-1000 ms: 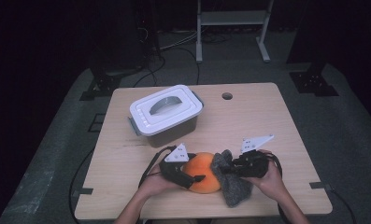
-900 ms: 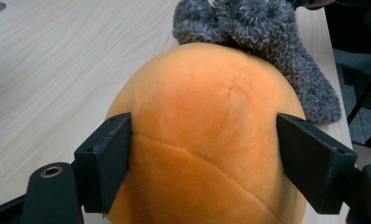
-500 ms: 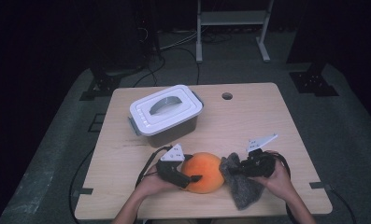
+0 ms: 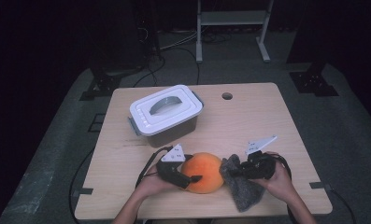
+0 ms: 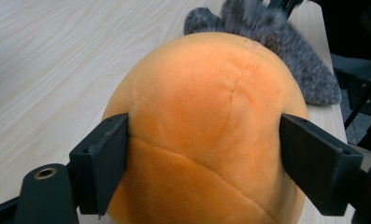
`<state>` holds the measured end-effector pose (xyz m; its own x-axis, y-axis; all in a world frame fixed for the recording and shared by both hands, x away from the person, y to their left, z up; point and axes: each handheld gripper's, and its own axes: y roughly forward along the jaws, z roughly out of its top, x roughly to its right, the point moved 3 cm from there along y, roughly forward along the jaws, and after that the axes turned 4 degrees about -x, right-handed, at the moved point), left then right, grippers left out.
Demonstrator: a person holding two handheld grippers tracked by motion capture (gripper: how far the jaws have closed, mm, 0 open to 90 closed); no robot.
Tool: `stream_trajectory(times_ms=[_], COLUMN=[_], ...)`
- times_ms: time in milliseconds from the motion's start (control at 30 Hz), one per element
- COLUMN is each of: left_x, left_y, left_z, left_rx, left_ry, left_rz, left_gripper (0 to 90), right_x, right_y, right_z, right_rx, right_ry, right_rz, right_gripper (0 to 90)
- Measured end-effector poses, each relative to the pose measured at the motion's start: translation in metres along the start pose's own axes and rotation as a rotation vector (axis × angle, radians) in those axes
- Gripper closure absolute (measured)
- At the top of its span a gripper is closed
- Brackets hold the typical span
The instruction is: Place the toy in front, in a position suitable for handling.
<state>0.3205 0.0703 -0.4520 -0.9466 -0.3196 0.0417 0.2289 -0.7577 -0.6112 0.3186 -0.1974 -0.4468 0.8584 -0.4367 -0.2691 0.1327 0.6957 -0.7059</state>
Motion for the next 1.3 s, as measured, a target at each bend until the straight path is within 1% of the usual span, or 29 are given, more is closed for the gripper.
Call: stream_trajectory(times_ms=[33, 100, 167, 200, 267, 300, 333, 400, 467, 533, 600, 633, 667, 733, 800, 867, 900, 967, 1033, 1133, 1233, 1267, 1300], left_x=[0.002, 0.006, 0.011, 0.013, 0.014, 0.014, 0.014, 0.011, 0.009, 0.008, 0.009, 0.01, 0.01, 0.013, 0.018, 0.022, 0.023, 0.024, 0.021, 0.015, 0.009, 0.009, 0.009], left_y=[0.001, 0.003, 0.005, 0.006, 0.006, 0.006, 0.005, 0.004, 0.003, 0.002, 0.001, 0.001, 0.002, 0.003, 0.005, 0.007, 0.007, 0.006, 0.004, 0.001, 0.0, 0.0, -0.001], left_z=[0.002, 0.006, 0.011, 0.012, 0.012, 0.012, 0.011, 0.012, 0.012, 0.011, 0.011, 0.012, 0.013, 0.016, 0.021, 0.024, 0.025, 0.025, 0.024, 0.022, 0.018, 0.017, 0.016], left_rx=[0.004, 0.0, -0.006, -0.008, -0.014, -0.011, -0.014, -0.001, -0.003, -0.007, -0.008, -0.012, -0.01, -0.006, -0.004, -0.001, -0.007, -0.007, 0.005, 0.006, 0.007, 0.006, 0.012], left_ry=[0.005, 0.028, 0.056, 0.063, 0.073, 0.069, 0.07, 0.059, 0.041, 0.034, 0.044, 0.046, 0.047, 0.05, 0.071, 0.085, 0.094, 0.101, 0.087, 0.063, 0.034, 0.026, 0.032], left_rz=[0.006, 0.018, 0.03, 0.035, 0.036, 0.03, 0.024, 0.018, 0.015, 0.009, 0.015, 0.017, 0.02, 0.027, 0.035, 0.041, 0.043, 0.038, 0.035, 0.028, 0.011, -0.003, 0.001], left_gripper=[18.9, 18.5, 17.9, 17.5, 17.0, 16.3, 15.0, 11.4, 9.2, 9.7, 14.2, 15.3, 15.4, 15.5, 15.5, 15.4, 15.3, 13.1, 10.2, 6.1, 6.1, 8.4, 13.7], right_x=[-0.002, -0.01, -0.019, -0.022, -0.025, -0.024, -0.023, -0.021, -0.019, -0.017, -0.014, -0.014, -0.016, -0.021, -0.029, -0.036, -0.038, -0.038, -0.035, -0.029, -0.024, -0.022, -0.02], right_y=[-0.005, -0.011, -0.012, -0.01, -0.004, 0.0, 0.003, 0.005, 0.004, 0.004, 0.002, -0.001, -0.004, -0.009, -0.013, -0.012, -0.01, -0.004, 0.0, -0.002, -0.004, -0.004, -0.005], right_z=[0.004, 0.013, 0.022, 0.025, 0.026, 0.024, 0.022, 0.017, 0.014, 0.01, 0.007, 0.007, 0.008, 0.014, 0.023, 0.031, 0.033, 0.032, 0.028, 0.022, 0.016, 0.014, 0.013], right_rx=[0.031, 0.086, 0.112, 0.112, 0.076, 0.063, 0.056, 0.044, 0.03, 0.012, -0.019, -0.02, -0.008, 0.031, 0.072, 0.09, 0.088, 0.059, 0.046, 0.043, 0.026, 0.021, 0.011], right_ry=[-0.009, -0.029, -0.059, -0.072, -0.092, -0.096, -0.09, -0.087, -0.084, -0.075, -0.071, -0.069, -0.07, -0.079, -0.098, -0.122, -0.133, -0.144, -0.13, -0.108, -0.096, -0.091, -0.086], right_rz=[0.007, 0.014, 0.011, 0.016, -0.001, -0.005, 0.001, -0.001, -0.007, -0.006, -0.017, -0.02, -0.014, -0.009, 0.001, -0.012, -0.013, -0.02, -0.001, 0.014, 0.005, 0.004, 0.001], right_gripper=[75.9, 75.9, 75.8, 75.6, 75.4, 75.5, 75.6, 75.7, 75.7, 75.7, 75.6, 75.7, 75.7, 75.7, 75.7, 75.5, 75.4, 75.5, 75.7, 75.8, 75.8, 75.8, 75.8])
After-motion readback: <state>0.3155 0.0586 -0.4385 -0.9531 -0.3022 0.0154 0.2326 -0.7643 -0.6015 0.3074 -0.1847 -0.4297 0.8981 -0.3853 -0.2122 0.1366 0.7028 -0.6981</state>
